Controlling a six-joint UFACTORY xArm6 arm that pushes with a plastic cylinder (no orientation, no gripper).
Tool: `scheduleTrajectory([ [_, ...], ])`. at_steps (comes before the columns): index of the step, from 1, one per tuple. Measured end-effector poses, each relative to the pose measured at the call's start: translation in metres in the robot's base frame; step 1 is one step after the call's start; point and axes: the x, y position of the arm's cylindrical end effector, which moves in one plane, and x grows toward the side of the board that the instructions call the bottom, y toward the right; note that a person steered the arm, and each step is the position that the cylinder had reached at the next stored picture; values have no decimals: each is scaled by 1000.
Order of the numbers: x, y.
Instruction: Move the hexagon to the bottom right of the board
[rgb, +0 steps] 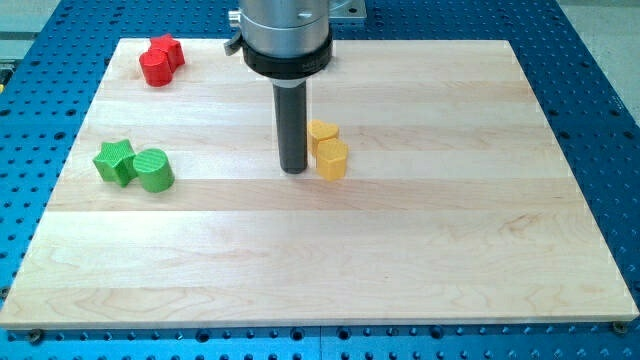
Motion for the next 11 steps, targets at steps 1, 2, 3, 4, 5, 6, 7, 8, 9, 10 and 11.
scheduleTrajectory([
  [1, 1, 27],
  [2, 31, 93],
  [3, 22, 72],
  [4, 12, 77],
  [5, 31, 136],
  [6, 57, 180],
  [7, 49, 142],
  [8, 19, 131],
  [9, -14, 143],
  [10, 22, 180],
  [11, 95, 201],
])
